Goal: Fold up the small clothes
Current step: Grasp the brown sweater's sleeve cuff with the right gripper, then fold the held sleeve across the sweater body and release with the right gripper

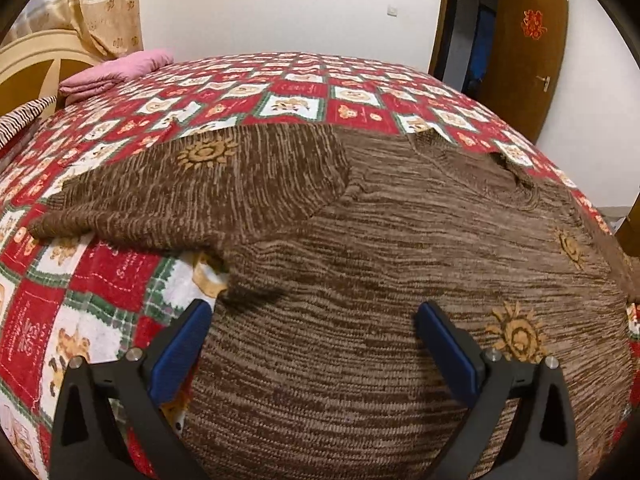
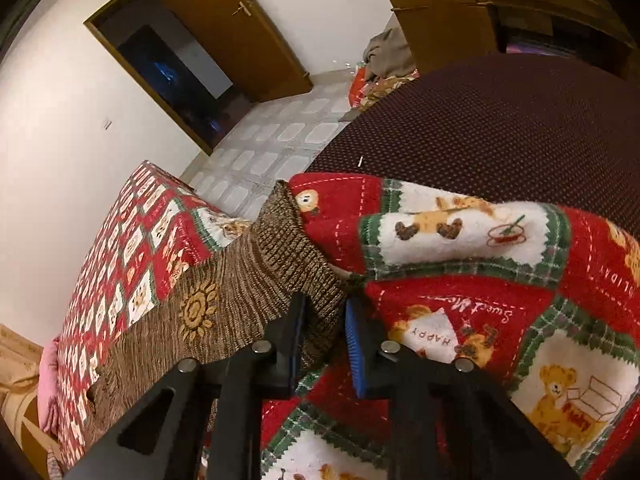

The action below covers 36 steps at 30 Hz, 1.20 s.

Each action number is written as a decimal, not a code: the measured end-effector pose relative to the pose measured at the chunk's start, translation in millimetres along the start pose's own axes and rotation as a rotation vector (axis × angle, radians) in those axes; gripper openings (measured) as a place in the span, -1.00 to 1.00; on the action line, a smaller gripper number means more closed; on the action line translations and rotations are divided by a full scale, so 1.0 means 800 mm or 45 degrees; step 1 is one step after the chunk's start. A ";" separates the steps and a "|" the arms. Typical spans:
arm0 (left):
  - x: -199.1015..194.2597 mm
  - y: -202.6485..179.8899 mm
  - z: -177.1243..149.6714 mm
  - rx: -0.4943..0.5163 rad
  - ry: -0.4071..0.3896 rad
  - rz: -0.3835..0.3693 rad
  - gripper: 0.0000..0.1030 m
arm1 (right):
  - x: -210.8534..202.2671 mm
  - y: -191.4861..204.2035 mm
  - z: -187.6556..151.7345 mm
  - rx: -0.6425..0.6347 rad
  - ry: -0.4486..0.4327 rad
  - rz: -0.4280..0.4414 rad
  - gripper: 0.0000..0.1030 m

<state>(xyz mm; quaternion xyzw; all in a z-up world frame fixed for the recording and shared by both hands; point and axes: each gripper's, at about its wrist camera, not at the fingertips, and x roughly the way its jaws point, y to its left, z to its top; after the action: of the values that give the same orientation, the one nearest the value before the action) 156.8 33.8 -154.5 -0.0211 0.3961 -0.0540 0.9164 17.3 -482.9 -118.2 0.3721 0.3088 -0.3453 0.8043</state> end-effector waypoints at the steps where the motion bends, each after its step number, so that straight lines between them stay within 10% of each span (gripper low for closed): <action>1: 0.000 0.000 0.000 0.000 -0.002 -0.001 1.00 | -0.006 0.003 0.002 -0.012 -0.003 0.009 -0.76; 12: 0.000 0.004 0.000 -0.020 -0.014 -0.028 1.00 | -0.099 0.223 -0.039 -0.457 -0.045 0.433 -0.77; 20: -0.003 0.009 0.000 -0.044 -0.030 -0.067 1.00 | -0.058 0.401 -0.244 -0.870 0.204 0.715 -0.77; 29: -0.004 0.014 -0.001 -0.073 -0.047 -0.107 1.00 | 0.013 0.411 -0.388 -1.121 0.461 0.676 -0.72; 33: -0.003 0.013 -0.001 -0.069 -0.047 -0.099 1.00 | -0.008 0.400 -0.362 -1.008 0.479 0.852 0.24; 36: -0.003 0.012 -0.001 -0.066 -0.047 -0.094 1.00 | -0.027 0.379 -0.323 -0.873 0.363 0.913 0.27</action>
<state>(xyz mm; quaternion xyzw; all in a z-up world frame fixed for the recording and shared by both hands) 155.3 43.9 -154.1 -0.0604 0.3792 -0.0771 0.9201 181.1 -118.8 -122.3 0.2130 0.3638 0.1275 0.8978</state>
